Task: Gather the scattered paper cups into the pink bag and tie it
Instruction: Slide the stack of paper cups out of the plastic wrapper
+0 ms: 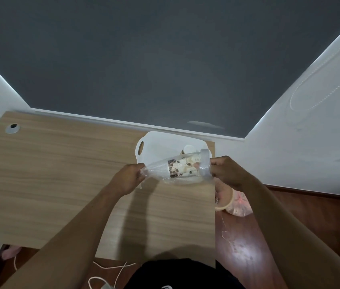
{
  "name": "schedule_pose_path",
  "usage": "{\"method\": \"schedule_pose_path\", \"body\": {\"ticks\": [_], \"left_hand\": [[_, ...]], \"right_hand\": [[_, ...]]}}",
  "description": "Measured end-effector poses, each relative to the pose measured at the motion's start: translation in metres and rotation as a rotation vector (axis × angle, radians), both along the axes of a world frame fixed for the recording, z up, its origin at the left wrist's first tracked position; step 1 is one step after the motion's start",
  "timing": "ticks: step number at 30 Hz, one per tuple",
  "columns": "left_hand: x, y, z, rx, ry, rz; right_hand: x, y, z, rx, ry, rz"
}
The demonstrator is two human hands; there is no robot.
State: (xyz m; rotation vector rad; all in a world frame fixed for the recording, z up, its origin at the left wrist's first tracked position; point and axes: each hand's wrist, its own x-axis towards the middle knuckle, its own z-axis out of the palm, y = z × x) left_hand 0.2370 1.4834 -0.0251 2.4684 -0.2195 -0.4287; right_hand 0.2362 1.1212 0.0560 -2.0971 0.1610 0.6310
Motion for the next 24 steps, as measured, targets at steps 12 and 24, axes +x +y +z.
{"method": "schedule_pose_path", "body": {"ticks": [12, 24], "left_hand": [[0.007, -0.003, 0.003, 0.212, 0.213, 0.193], [0.008, -0.014, -0.002, -0.074, 0.531, 0.463]], "right_hand": [[0.018, -0.009, -0.003, 0.08, -0.181, -0.221], [0.018, -0.02, -0.015, 0.422, -0.161, -0.385]]}}
